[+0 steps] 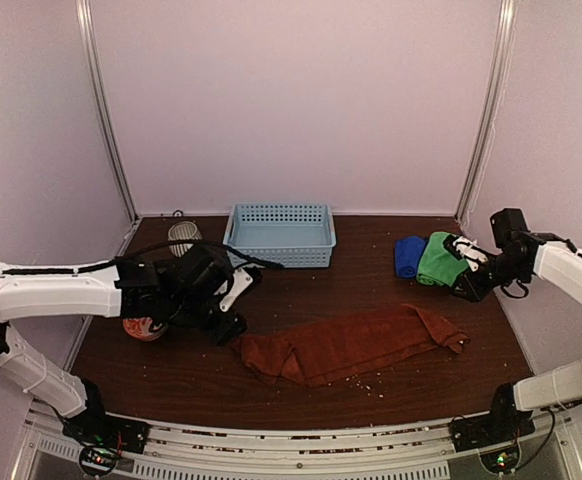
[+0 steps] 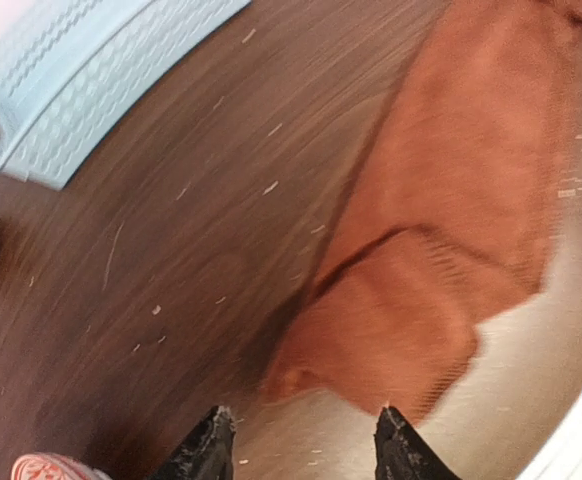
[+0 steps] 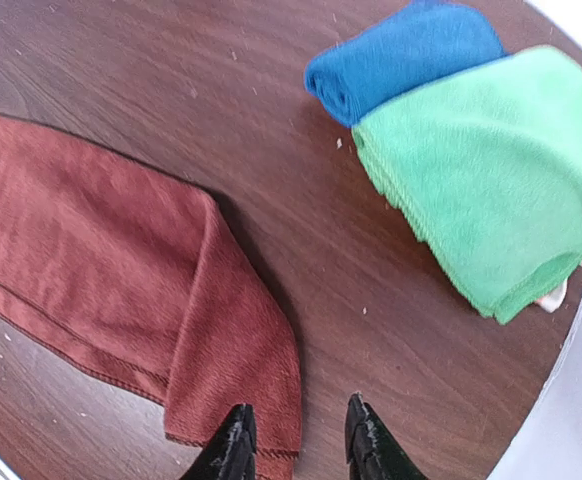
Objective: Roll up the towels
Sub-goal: Move the towel to the center of the board, then pick up the towel from the center of the board.
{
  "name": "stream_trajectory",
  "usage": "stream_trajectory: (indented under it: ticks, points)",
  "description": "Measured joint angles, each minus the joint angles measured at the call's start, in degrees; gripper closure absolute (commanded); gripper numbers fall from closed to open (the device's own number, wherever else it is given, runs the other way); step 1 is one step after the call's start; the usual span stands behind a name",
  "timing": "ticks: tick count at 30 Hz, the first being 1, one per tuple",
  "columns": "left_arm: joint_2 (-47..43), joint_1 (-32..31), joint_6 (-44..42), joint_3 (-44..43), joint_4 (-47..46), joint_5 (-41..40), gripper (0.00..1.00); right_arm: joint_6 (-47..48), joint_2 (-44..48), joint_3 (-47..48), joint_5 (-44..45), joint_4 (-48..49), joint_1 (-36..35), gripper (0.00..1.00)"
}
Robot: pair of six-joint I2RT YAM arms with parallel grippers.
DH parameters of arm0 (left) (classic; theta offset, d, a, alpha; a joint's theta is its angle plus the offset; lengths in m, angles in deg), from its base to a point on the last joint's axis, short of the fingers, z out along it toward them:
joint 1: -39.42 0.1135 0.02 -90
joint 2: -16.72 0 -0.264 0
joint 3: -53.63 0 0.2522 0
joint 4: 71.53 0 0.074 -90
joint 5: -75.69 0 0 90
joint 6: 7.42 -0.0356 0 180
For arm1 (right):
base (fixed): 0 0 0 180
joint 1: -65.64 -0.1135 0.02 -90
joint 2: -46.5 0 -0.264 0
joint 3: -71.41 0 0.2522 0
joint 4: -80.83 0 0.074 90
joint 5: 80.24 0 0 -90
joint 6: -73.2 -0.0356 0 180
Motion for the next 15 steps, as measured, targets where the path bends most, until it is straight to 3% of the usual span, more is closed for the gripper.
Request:
stream_trajectory:
  ticks: [2,3,4,5,9,15]
  points:
    - [-3.1,-2.6,-0.7,0.0,-0.9,2.2,0.50,0.1,2.1,-1.4,-1.9,1.5,0.0,0.68]
    - [-3.6,-4.5,-1.2,-0.1,-1.6,3.0,0.32,0.1,2.7,-2.3,-3.2,2.4,0.0,0.68]
    - [-3.2,-6.4,-1.7,-0.4,-1.7,3.3,0.27,0.3,3.0,-3.2,-4.7,3.2,0.0,0.67]
    - [-1.6,-8.9,-2.3,-1.3,-1.3,3.0,0.27,0.4,3.1,-4.3,-6.5,4.1,0.0,0.67]
    - [8.8,-15.3,-4.3,-6.1,-0.6,1.5,0.40,1.4,2.6,-8.1,-12.5,6.9,-0.7,0.67]
    - [17.5,-16.2,-7.2,-7.8,1.3,-0.5,0.42,1.9,1.2,-8.4,-15.1,9.2,-2.9,0.67]
